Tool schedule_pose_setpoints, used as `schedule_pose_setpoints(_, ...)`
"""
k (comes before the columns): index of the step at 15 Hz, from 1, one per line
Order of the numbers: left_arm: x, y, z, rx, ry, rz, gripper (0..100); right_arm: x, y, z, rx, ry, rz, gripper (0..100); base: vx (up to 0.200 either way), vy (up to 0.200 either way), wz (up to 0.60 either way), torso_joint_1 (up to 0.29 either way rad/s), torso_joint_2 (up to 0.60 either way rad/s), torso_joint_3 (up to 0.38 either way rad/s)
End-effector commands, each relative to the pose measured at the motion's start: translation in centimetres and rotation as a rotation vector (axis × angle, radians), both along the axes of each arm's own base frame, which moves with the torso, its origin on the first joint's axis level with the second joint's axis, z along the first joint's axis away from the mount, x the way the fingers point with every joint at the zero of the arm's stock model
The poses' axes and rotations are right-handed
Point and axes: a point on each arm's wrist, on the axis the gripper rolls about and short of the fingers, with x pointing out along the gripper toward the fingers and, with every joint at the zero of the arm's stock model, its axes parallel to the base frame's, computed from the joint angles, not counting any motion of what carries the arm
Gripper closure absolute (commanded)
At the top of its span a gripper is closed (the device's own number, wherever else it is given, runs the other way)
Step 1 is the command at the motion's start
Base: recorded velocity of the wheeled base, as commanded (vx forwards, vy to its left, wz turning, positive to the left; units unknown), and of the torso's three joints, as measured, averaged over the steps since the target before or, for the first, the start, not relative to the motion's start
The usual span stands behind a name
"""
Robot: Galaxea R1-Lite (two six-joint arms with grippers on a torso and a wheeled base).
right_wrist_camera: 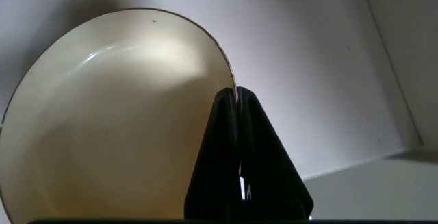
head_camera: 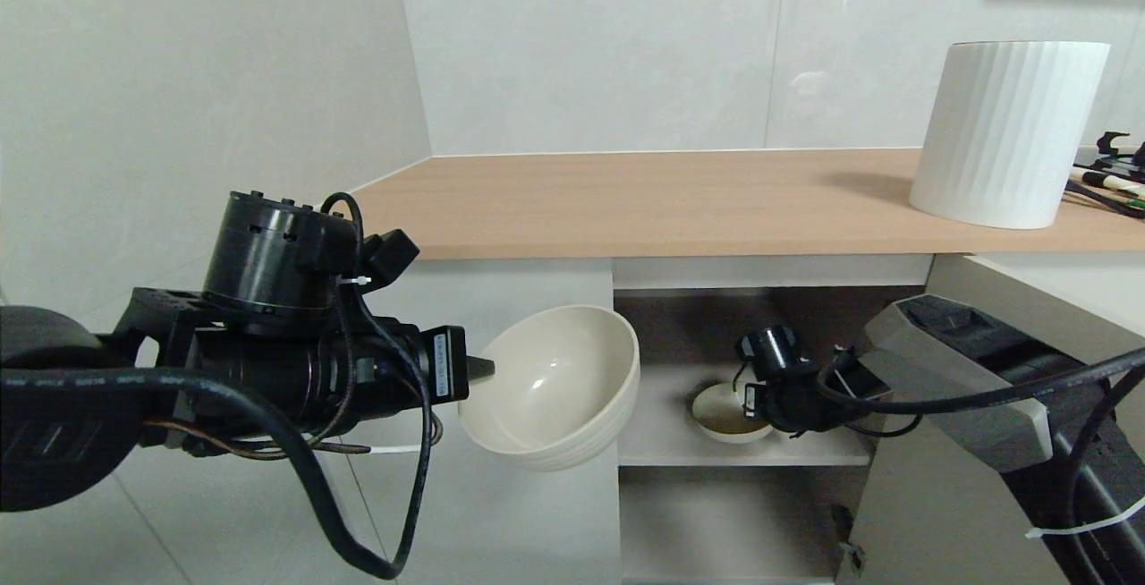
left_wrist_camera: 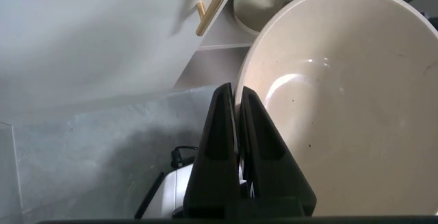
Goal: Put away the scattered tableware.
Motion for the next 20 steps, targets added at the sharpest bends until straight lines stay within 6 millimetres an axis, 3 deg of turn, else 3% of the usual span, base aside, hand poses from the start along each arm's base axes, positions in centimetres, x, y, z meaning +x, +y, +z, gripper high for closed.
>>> schedule_pose_setpoints(1,0.0,0.0,0.0,0.0,0.001,0.0,100,0.3,0.0,-0.2,0.0,-0.007,-0.003,100,0.0,0.0,0.0,0.0,0.0,0.0)
schedule_pose_setpoints(4,0.0,0.0,0.0,0.0,0.0,0.0,100,0.4,0.0,-0.1,0.001,-0.01,-0.007,100,0.0,0.0,0.0,0.0,0.0,0.0)
schedule_pose_setpoints(5,0.0,0.0,0.0,0.0,0.0,0.002,100,0.4,0.0,-0.2,0.001,-0.01,-0.007,0,0.0,0.0,0.0,0.0,0.0,0.0)
schedule_pose_setpoints(9,0.0,0.0,0.0,0.001,0.001,0.001,100,0.4,0.0,0.3,0.008,-0.021,-0.013,0,0.0,0.0,0.0,0.0,0.0,0.0)
schedule_pose_setpoints(11,0.1,-0.3,-0.4,0.007,0.012,-0.007,100,-0.8,-0.1,2.5,0.014,-0.032,-0.025,0,0.0,0.0,0.0,0.0,0.0,0.0)
schedule_pose_setpoints(15,0.8,-2.3,-3.0,0.095,0.07,-0.023,100,-7.3,1.6,9.8,0.113,-0.025,0.13,0,0.0,0.0,0.0,0.0,0.0,0.0)
schedule_pose_setpoints(16,0.9,-2.8,-3.6,0.116,0.08,-0.027,100,-8.0,1.5,10.7,0.138,-0.024,0.159,0,0.0,0.0,0.0,0.0,0.0,0.0)
schedule_pose_setpoints(17,1.2,-3.9,-5.2,0.166,0.112,-0.033,100,-10.2,1.8,13.6,0.192,-0.021,0.234,0,0.0,0.0,0.0,0.0,0.0,0.0)
schedule_pose_setpoints(20,1.4,-5.8,-8.1,0.247,0.168,-0.052,100,-14.8,2.5,18.7,0.227,0.014,0.34,0,0.0,0.0,0.0,0.0,0.0,0.0)
